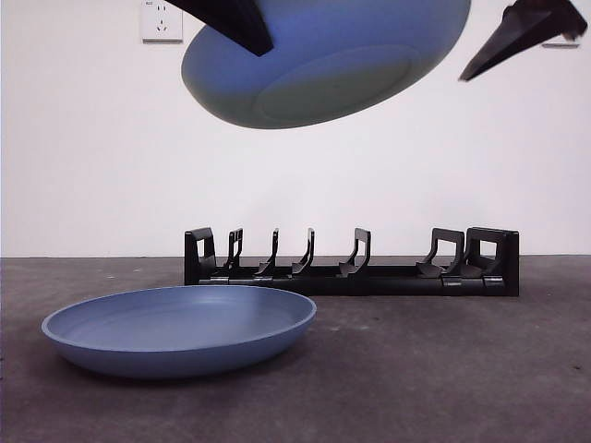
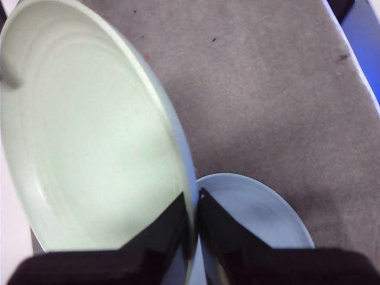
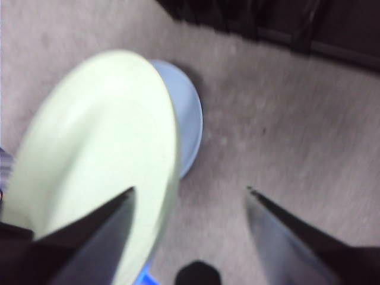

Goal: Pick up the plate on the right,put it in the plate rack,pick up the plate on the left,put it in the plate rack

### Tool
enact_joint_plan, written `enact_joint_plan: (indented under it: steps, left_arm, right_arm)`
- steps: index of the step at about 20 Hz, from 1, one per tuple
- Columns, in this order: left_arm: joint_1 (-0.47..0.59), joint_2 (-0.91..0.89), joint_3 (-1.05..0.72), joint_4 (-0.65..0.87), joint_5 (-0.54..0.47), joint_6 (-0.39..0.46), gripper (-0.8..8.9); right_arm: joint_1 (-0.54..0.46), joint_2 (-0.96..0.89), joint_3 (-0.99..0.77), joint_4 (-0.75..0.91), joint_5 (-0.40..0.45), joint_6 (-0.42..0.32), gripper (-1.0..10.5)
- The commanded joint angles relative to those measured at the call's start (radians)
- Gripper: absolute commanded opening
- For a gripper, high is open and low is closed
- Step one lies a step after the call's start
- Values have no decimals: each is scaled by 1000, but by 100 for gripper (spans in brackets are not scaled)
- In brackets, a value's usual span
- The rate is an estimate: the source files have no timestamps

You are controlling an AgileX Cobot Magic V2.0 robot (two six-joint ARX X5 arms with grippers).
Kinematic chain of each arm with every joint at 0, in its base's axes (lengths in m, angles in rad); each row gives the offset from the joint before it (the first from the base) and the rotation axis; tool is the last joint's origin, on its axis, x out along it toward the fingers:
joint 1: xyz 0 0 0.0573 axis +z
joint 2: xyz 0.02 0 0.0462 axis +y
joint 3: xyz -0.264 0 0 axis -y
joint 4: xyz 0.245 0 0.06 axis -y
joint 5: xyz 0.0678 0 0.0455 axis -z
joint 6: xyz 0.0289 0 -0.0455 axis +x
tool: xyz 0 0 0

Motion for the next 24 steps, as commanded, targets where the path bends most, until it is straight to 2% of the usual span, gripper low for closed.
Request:
enact_joint_plan:
  steps: [1,5,9,12,16,21,24]
  left_arm:
    - [6,-3,2,19,44,-86,-8]
    - [68,-2,2,89,138,-198,-8]
    - [213,7,2,312,299,-414,-8]
    - [343,40,2,492,423,-594,-8]
    - [454,133,2,685,460,-787,-8]
    - [507,244,2,819,458,-870,-8]
    - [535,308,2,880,451,-890,-8]
  right_arm:
    - [-1,-23,72,0,1,-3,383]
    - [-1,-78,220,0,47,19,382]
    - [-1,-189,286,-26,159,19,379]
    - [-1,-253,286,-93,196,11,378]
    - [-1,-278,286,-231,202,-18,378]
    - [0,-283,264,-269,189,-26,375]
    - [0,-285,232,-269,182,-24,375]
